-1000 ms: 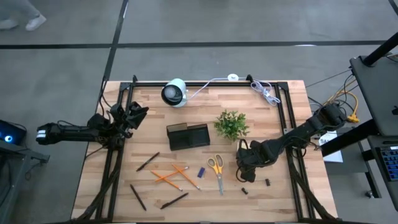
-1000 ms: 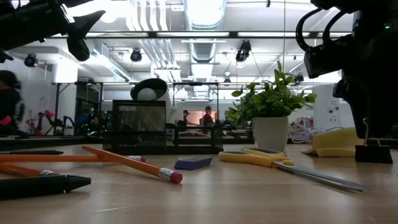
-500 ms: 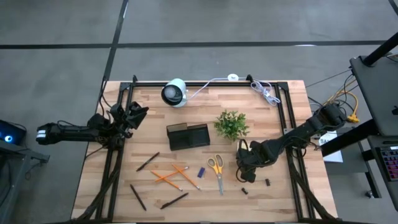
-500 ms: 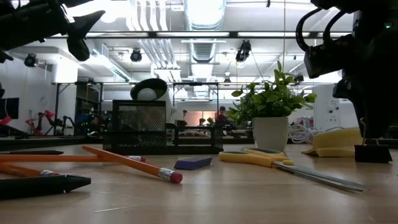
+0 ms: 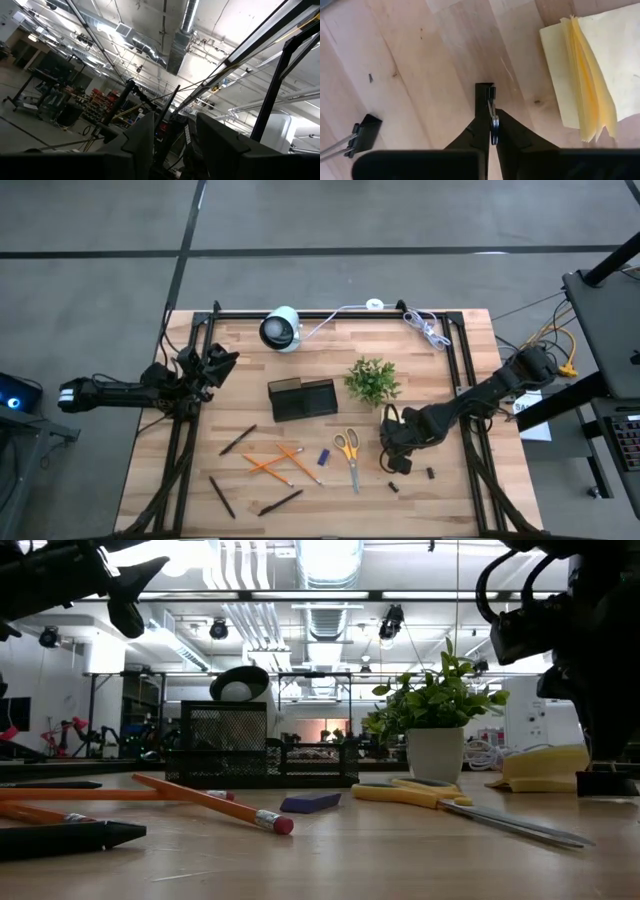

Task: Pick and place office supplies into organizer
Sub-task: Put the top binder clip in the black desk organizer

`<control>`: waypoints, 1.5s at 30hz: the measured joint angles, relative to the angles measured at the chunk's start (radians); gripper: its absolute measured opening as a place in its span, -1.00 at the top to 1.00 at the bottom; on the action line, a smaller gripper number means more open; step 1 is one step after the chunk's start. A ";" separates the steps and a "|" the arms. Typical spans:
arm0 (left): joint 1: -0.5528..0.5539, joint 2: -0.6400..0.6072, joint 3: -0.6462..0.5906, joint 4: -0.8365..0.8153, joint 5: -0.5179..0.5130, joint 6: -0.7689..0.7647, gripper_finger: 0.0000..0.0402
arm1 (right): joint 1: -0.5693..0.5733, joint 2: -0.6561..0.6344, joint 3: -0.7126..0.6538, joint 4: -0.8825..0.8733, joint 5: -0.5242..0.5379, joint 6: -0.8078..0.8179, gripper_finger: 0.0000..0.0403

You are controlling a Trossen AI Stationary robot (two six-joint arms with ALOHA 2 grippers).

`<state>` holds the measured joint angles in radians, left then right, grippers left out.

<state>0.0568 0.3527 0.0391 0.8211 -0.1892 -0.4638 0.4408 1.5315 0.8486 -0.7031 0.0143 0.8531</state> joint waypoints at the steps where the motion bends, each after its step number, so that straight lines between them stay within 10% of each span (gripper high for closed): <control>1: 0.000 0.000 0.000 0.000 0.000 0.000 0.34 | 0.000 -0.006 0.000 0.001 0.000 0.000 0.95; 45: 0.000 0.000 -0.001 0.000 0.000 -0.001 0.34 | -0.105 -0.148 0.148 0.166 0.225 -0.182 0.96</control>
<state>0.0569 0.3531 0.0380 0.8207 -0.1890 -0.4644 0.3361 1.3830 0.9966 -0.5370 0.2393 0.6711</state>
